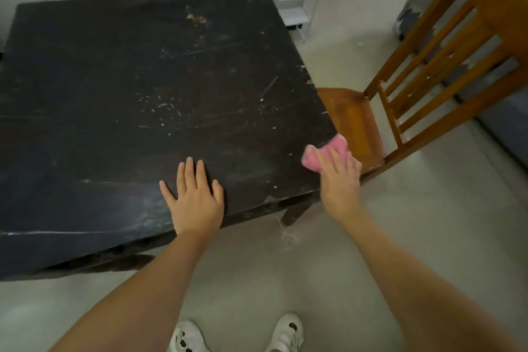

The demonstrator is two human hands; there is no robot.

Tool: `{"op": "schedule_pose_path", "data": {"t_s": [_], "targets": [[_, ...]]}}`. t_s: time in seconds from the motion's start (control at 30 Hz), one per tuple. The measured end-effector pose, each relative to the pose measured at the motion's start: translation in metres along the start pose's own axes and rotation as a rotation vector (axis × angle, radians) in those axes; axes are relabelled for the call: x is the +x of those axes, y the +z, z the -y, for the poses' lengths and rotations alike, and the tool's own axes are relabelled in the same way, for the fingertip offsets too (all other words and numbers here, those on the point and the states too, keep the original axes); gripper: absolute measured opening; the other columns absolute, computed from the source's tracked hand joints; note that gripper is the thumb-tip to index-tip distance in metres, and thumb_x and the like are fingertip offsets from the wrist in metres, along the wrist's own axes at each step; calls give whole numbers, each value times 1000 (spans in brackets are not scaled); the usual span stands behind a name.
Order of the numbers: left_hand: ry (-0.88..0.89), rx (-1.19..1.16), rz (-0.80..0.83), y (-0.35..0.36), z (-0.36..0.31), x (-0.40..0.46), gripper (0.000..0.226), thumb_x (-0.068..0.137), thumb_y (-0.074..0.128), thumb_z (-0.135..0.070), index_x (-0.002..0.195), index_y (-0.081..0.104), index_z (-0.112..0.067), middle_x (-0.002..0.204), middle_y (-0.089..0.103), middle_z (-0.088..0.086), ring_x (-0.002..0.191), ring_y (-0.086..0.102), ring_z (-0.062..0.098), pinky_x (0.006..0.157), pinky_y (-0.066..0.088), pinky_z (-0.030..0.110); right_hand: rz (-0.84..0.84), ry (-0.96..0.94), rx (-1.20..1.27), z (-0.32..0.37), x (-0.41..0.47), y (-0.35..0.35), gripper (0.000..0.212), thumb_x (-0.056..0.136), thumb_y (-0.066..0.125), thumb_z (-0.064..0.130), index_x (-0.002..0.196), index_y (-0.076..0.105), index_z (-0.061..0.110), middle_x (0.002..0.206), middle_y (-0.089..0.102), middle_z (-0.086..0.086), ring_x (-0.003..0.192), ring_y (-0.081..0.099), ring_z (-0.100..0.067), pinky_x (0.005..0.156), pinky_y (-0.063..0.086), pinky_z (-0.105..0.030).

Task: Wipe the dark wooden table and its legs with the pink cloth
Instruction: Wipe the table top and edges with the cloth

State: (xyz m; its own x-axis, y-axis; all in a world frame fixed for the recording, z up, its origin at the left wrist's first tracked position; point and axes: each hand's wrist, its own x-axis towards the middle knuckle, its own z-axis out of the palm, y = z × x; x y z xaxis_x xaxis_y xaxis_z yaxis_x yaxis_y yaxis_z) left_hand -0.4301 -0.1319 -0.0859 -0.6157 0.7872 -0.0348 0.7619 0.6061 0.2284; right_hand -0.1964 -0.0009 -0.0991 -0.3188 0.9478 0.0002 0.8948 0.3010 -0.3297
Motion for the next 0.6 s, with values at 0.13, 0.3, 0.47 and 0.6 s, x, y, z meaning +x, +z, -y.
{"op": "schedule_pose_path", "data": {"t_s": [0.13, 0.3, 0.47, 0.6], "targets": [[-8, 5, 8, -1, 0, 0, 54, 95, 26, -36, 145, 20, -16, 155, 13, 2, 143, 4, 16, 113, -5, 51, 45, 300, 416, -45, -36, -14, 42, 101, 31, 31, 140, 41, 23, 140, 42, 1, 127, 41, -23, 108, 34, -42], [4, -19, 47, -5, -2, 1, 52, 96, 28, -33, 145, 22, -16, 155, 14, 5, 143, 4, 19, 112, -5, 54, -28, 504, 753, -54, -62, -25, 43, 86, 54, 57, 114, 65, 26, 104, 66, 2, 98, 63, -16, 94, 49, -36], [342, -128, -3, 2, -17, -14, 47, 91, 33, -32, 133, 44, -14, 144, 38, 9, 135, 31, 23, 112, 4, 56, -147, 507, 927, -42, -88, -17, 32, 92, 37, 61, 114, 55, 47, 85, 61, -15, 71, 62, -9, 87, 49, -36], [1044, -174, 99, 43, -40, -65, 45, 77, 49, -28, 121, 52, -20, 130, 55, 3, 125, 39, 17, 110, 17, 48, -243, 641, 1070, -46, -112, 33, 33, 100, 38, 38, 130, 50, 33, 118, 60, 23, 96, 62, 3, 68, 52, -15]]}}
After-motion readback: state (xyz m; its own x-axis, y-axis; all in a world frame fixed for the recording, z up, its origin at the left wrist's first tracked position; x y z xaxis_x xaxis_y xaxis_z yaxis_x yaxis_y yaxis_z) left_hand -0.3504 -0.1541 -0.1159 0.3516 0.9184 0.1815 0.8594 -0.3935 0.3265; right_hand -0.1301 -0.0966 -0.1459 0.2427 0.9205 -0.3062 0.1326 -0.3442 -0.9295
